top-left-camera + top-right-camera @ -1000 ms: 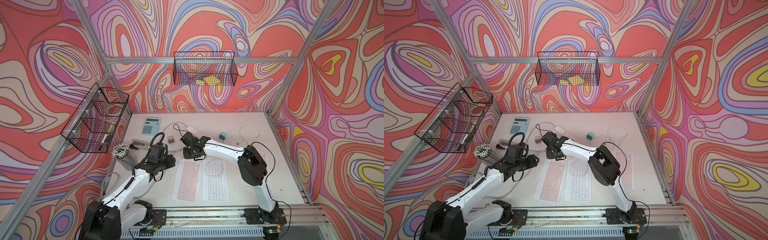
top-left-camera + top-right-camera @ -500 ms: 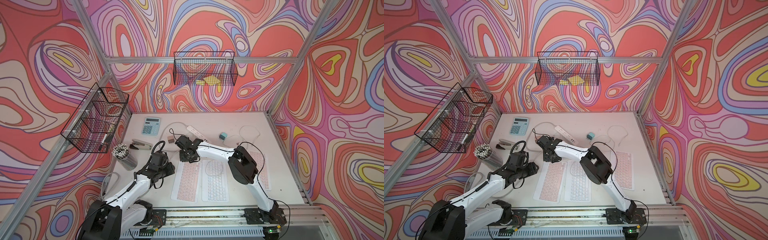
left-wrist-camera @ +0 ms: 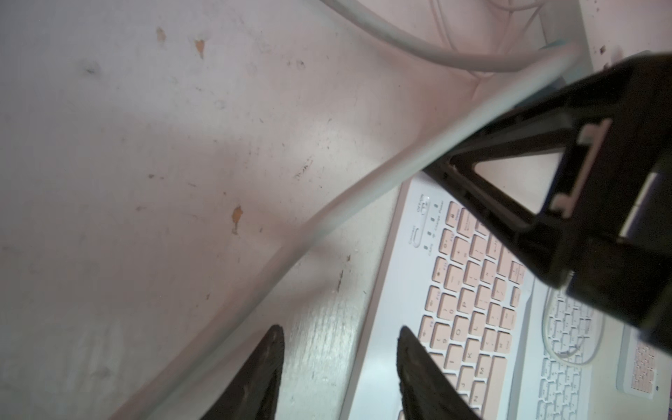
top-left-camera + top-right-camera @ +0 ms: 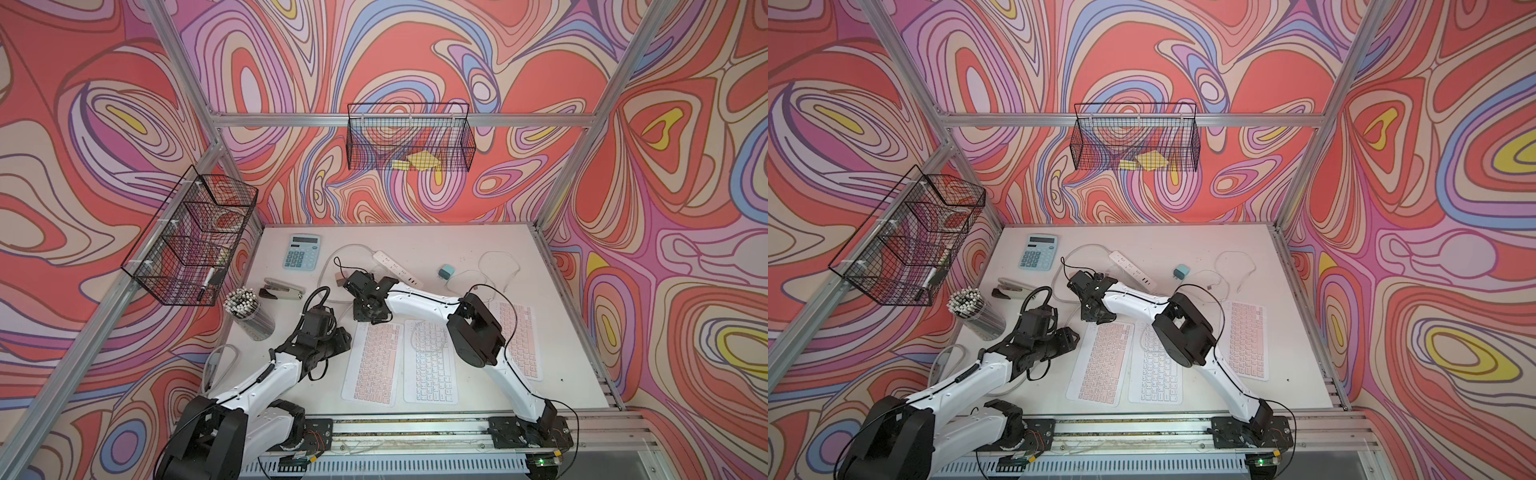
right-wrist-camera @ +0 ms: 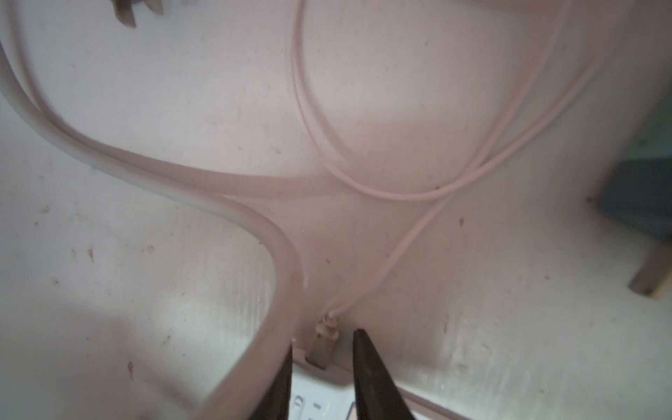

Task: Unplug the wireless keyboard
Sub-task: Remove the power cord from the keyboard.

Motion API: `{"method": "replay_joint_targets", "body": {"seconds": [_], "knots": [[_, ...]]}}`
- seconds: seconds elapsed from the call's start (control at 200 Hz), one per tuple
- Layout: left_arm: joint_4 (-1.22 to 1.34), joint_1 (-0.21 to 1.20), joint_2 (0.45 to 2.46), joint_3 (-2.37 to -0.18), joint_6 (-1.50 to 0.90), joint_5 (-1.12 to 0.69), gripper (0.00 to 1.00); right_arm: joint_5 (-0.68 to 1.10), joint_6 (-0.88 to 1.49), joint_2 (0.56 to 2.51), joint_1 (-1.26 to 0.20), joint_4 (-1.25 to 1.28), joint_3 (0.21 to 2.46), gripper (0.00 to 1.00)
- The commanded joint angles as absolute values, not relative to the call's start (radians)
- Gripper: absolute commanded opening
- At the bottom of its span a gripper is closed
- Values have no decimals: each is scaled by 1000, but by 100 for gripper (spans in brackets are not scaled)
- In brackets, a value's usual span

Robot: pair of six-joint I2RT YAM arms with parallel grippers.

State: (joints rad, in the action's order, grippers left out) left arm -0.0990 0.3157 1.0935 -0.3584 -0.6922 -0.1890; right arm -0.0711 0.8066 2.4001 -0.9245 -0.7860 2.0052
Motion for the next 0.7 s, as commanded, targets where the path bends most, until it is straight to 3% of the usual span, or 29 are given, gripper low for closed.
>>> {"method": "replay_joint_targets", "body": {"seconds": [0.0, 0.451, 0.696], "knots": [[-62, 321, 1088, -346, -714, -199, 52, -106, 814, 2474, -940, -881, 2048, 29], [-23, 321, 1084, -319, -718, -211, 53, -121, 842, 2638, -953, -1189, 2287, 16], [10, 321, 1108, -307, -718, -236, 53, -79, 859, 2681, -953, -1184, 2314, 10]]}}
